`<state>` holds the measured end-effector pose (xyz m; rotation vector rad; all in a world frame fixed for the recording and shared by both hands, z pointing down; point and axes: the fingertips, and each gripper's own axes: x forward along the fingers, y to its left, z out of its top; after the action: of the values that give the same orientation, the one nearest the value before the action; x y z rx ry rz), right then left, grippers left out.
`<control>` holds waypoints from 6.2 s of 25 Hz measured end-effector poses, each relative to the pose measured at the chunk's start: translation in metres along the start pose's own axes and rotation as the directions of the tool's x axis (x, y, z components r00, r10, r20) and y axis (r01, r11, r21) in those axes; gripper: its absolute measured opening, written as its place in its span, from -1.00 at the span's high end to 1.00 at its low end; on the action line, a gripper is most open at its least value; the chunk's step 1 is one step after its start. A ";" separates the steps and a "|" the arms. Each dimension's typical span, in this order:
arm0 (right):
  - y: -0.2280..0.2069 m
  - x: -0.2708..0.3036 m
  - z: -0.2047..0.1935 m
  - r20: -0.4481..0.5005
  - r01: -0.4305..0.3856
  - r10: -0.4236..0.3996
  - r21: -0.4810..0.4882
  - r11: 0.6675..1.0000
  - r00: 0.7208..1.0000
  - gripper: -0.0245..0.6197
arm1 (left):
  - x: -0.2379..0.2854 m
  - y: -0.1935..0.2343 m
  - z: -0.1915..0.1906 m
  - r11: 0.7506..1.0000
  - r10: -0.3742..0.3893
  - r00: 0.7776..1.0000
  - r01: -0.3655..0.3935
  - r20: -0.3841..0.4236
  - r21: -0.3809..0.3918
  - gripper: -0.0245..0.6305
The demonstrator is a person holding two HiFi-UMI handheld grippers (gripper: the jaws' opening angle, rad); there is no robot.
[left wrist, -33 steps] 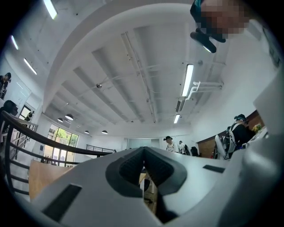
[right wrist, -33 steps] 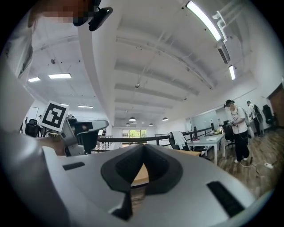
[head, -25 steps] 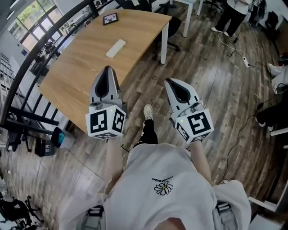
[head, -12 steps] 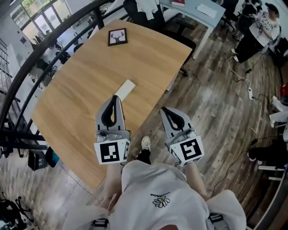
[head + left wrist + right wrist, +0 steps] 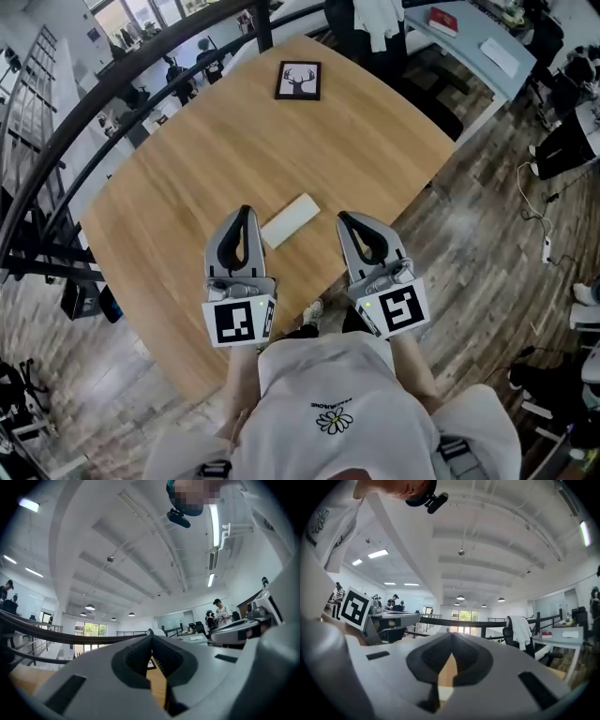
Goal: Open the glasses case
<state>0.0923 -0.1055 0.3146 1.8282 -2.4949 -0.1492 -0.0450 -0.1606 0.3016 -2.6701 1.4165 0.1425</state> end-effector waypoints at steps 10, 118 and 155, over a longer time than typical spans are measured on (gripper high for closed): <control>-0.029 0.048 0.003 0.035 -0.216 0.216 0.022 0.976 0.976 0.90 | 0.017 0.008 -0.013 0.984 0.171 0.982 -0.174 -0.084 -0.032 0.84; 0.045 0.105 -0.293 -0.883 -0.998 0.466 -0.027 0.052 0.048 0.10 | -0.050 -0.026 -0.310 0.807 -0.010 0.539 -0.493 -0.842 -0.326 0.65; 0.046 0.144 -0.257 -0.788 -0.943 0.529 -0.200 0.265 0.316 0.78 | -0.049 -0.024 -0.310 0.828 0.037 0.561 -0.481 -0.827 -0.288 0.63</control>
<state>0.0293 -0.2425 0.5720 0.0919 -2.1036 -0.2939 -0.0433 -0.1520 0.6161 -3.0276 2.3214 -0.9580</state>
